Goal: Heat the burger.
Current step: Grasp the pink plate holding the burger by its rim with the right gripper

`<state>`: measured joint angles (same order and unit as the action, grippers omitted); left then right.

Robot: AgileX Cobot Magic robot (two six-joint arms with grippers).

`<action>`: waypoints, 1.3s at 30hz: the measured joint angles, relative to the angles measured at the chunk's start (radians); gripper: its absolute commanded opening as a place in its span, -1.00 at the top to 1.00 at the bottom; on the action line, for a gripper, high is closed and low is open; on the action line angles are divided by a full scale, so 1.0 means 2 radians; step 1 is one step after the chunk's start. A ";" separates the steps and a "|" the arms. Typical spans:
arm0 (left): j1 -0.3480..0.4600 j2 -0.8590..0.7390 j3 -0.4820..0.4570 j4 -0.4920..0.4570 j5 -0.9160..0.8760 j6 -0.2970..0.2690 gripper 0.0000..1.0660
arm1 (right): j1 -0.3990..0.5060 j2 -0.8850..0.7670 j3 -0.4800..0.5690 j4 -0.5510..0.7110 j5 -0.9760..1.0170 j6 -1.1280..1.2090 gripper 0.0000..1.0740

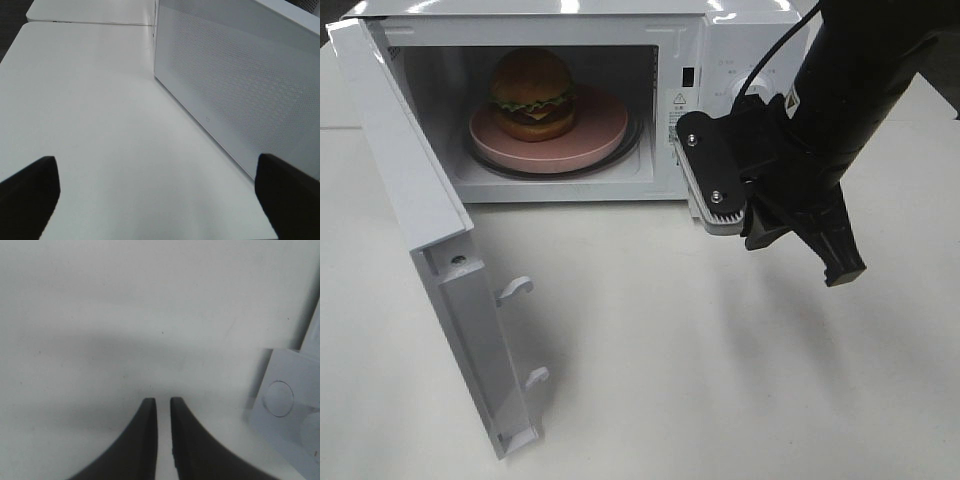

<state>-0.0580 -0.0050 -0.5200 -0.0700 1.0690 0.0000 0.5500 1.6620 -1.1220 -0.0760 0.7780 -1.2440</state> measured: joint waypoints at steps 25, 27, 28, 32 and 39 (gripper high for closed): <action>0.000 0.000 0.000 0.000 0.000 0.000 -0.84 | 0.009 0.008 0.000 -0.040 -0.140 0.037 -0.72; 0.000 0.000 0.000 0.000 0.000 0.000 -0.84 | 0.027 0.023 -0.001 -0.043 -0.163 0.046 -0.70; 0.000 0.000 0.000 0.000 0.000 0.000 -0.84 | 0.027 0.023 -0.001 -0.043 -0.163 0.046 -0.70; 0.000 0.000 0.000 0.000 0.000 0.000 -0.84 | 0.037 0.040 -0.015 -0.044 -0.171 0.050 -0.69; 0.000 0.000 0.000 0.000 0.000 0.000 -0.84 | 0.048 0.074 -0.062 -0.048 -0.184 0.051 -0.66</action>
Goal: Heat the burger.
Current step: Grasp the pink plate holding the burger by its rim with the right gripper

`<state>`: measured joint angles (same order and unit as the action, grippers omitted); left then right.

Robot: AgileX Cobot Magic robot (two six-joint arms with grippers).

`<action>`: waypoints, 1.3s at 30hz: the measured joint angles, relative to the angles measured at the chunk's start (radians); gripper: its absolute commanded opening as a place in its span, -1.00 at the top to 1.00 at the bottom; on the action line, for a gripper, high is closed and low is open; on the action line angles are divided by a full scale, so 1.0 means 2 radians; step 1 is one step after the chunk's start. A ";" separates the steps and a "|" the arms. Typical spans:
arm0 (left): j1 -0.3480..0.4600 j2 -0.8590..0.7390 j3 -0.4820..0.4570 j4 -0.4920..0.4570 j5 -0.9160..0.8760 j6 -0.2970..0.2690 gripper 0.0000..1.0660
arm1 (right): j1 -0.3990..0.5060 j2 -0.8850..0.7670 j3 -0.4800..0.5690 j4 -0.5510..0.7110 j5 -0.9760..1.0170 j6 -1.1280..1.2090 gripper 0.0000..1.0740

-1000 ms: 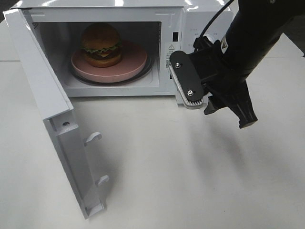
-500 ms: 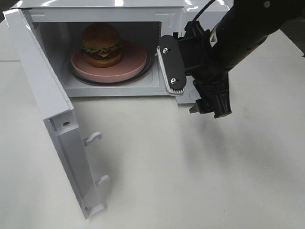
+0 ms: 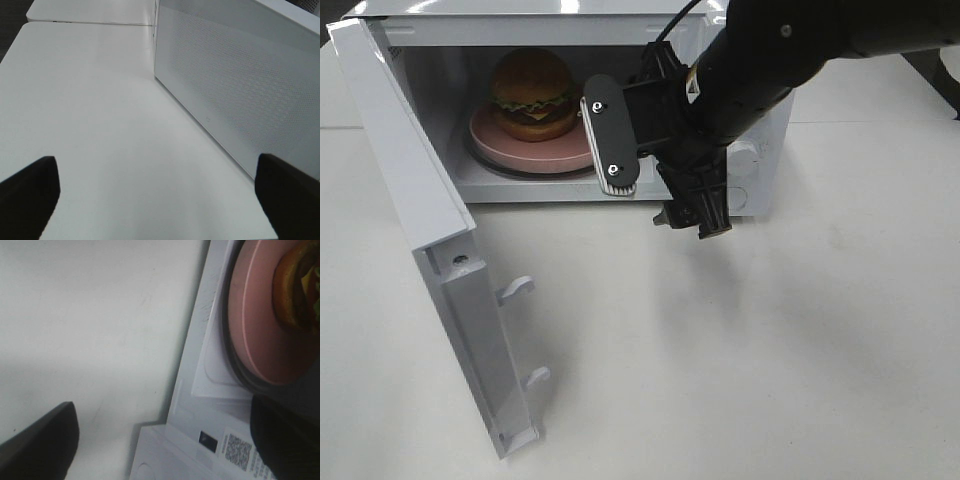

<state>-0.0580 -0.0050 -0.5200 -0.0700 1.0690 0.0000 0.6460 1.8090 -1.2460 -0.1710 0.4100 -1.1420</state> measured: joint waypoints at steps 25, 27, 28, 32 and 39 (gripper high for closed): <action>0.000 0.000 0.000 0.000 0.000 0.000 -0.84 | 0.009 0.161 -0.172 -0.001 -0.014 0.055 -0.58; 0.000 0.000 0.000 0.000 0.000 0.000 -0.84 | 0.009 0.181 -0.194 -0.001 -0.012 0.063 -0.56; 0.000 0.000 0.000 0.000 0.000 0.000 -0.84 | 0.009 0.181 -0.194 -0.001 -0.012 0.063 -0.56; 0.000 0.000 0.000 0.000 0.000 0.000 -0.84 | 0.009 0.209 -0.231 -0.001 -0.011 0.064 -0.54; 0.000 0.000 0.000 0.000 0.000 0.000 -0.84 | 0.009 0.244 -0.272 -0.005 -0.008 0.064 -0.52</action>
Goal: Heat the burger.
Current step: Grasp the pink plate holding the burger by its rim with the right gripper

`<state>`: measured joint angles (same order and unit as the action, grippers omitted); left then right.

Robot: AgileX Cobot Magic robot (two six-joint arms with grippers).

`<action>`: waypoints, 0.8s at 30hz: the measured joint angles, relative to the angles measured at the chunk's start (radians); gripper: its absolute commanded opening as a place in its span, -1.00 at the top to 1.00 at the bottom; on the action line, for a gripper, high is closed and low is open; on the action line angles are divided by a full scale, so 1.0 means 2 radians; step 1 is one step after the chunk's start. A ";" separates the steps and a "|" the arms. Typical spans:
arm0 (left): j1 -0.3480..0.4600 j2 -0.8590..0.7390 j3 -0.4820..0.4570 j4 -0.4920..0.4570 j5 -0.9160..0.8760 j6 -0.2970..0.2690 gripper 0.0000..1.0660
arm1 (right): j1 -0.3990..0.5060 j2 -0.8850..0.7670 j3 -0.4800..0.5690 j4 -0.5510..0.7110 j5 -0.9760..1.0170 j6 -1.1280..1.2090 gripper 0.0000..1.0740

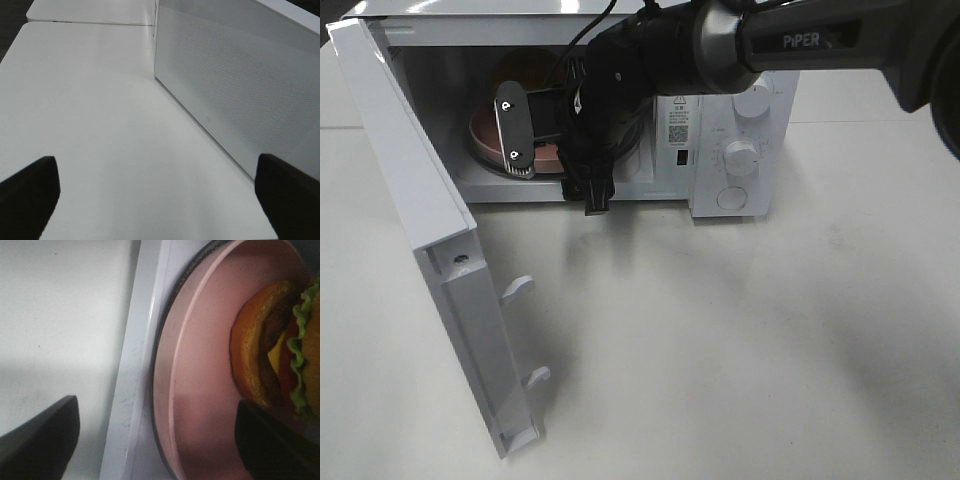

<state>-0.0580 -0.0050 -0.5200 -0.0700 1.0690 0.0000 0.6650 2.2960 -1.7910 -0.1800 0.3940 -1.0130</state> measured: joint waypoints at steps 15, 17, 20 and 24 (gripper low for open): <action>0.000 0.000 0.000 0.000 0.000 0.000 -0.84 | -0.001 0.076 -0.077 0.000 0.011 0.011 0.06; 0.000 0.000 0.000 0.000 0.000 0.000 -0.84 | -0.001 0.076 -0.077 0.000 0.011 0.011 0.16; 0.000 0.000 0.000 0.000 0.000 0.000 -0.84 | -0.002 0.076 -0.078 0.001 0.011 0.011 0.58; 0.000 0.000 0.000 0.000 0.000 0.000 -0.84 | -0.004 0.076 -0.080 0.004 0.009 0.012 1.00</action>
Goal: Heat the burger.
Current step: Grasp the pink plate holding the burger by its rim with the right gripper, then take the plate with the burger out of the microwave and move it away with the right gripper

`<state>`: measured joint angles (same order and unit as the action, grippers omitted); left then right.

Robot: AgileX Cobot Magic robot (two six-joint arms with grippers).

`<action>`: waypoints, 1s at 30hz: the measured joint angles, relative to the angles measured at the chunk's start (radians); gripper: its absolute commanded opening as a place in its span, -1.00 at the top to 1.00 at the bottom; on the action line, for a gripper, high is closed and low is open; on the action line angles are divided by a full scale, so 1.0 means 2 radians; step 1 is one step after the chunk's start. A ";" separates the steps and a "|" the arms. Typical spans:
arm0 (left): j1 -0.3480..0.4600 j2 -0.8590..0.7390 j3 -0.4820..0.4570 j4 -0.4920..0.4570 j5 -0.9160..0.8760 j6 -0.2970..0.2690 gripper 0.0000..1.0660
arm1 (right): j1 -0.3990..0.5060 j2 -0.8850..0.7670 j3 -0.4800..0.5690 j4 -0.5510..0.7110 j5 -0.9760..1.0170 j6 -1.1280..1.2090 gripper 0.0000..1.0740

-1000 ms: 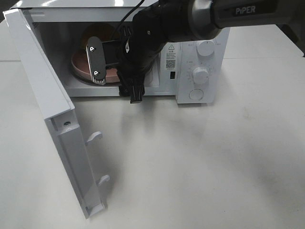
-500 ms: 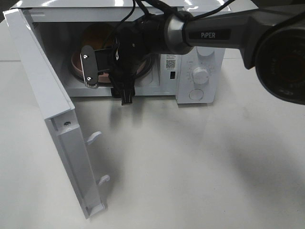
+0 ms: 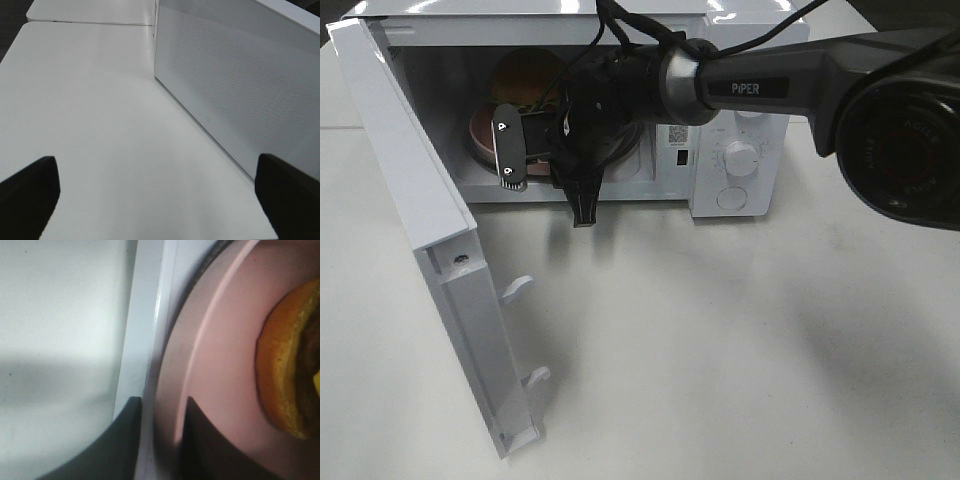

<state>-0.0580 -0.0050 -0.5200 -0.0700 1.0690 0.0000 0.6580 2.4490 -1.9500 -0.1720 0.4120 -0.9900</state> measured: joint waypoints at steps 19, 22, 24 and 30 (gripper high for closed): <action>0.000 0.000 0.000 0.000 0.000 0.000 -0.84 | 0.004 -0.002 -0.003 -0.008 0.009 -0.002 1.00; 0.000 0.000 0.000 0.000 0.000 0.000 -0.84 | 0.005 -0.008 -0.002 -0.007 0.022 -0.002 1.00; 0.000 0.000 0.000 0.000 0.000 0.000 -0.84 | 0.006 -0.010 -0.002 -0.007 0.027 -0.002 1.00; 0.000 0.000 0.000 0.000 0.000 0.000 -0.84 | 0.009 -0.029 0.019 -0.004 0.036 -0.003 1.00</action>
<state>-0.0580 -0.0050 -0.5200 -0.0700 1.0690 0.0000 0.6760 2.3910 -1.9130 -0.1790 0.4840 -0.9970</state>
